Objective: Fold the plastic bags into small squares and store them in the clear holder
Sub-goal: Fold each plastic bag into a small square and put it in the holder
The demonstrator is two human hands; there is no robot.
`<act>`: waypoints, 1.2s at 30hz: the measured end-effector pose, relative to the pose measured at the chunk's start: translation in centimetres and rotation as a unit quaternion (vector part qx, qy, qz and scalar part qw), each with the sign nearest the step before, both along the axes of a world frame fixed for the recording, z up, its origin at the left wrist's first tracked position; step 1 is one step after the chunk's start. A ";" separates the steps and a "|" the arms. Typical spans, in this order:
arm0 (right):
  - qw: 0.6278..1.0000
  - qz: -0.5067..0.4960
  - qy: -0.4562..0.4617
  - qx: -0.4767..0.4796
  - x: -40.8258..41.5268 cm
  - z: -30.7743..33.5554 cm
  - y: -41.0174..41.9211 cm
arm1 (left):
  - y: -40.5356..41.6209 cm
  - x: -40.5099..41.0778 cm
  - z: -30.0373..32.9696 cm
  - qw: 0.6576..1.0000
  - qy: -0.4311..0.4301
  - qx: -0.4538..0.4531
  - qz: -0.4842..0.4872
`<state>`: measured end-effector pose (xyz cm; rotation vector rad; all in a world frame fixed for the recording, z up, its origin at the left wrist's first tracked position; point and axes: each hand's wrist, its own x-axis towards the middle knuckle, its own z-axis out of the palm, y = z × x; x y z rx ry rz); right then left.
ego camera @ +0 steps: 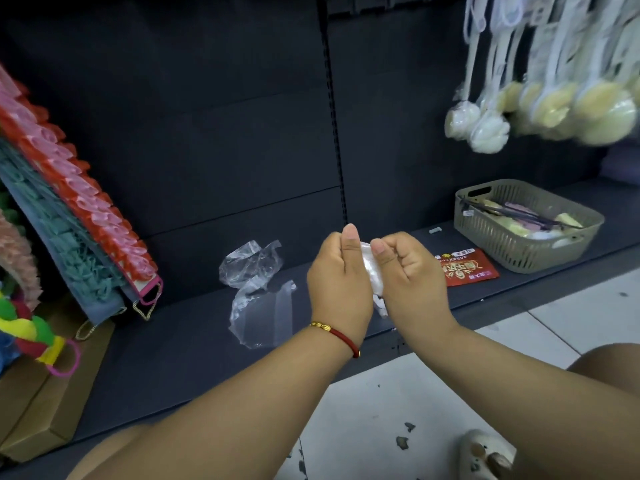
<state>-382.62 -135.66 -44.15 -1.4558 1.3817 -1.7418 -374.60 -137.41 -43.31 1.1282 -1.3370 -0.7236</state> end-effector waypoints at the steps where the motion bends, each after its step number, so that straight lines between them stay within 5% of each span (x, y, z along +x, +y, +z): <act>1: 1.000 -0.001 0.004 0.011 -0.5 -0.1 -0.1 | -0.2 -0.3 -0.1 1.000 -0.007 0.006 0.000; 15: 0.962 0.087 0.147 0.213 -8.3 0.0 -7.1 | -9.8 -2.7 -3.6 0.975 -0.196 -0.025 -0.105; 23: 0.951 -0.018 0.114 0.288 -12.6 -5.6 -14.6 | -17.3 -3.2 -8.6 0.957 -0.255 0.057 -0.123; 36: 0.896 -0.100 0.165 0.400 -16.9 -16.7 -22.2 | -24.8 -5.1 -22.7 0.786 -0.510 0.181 -0.298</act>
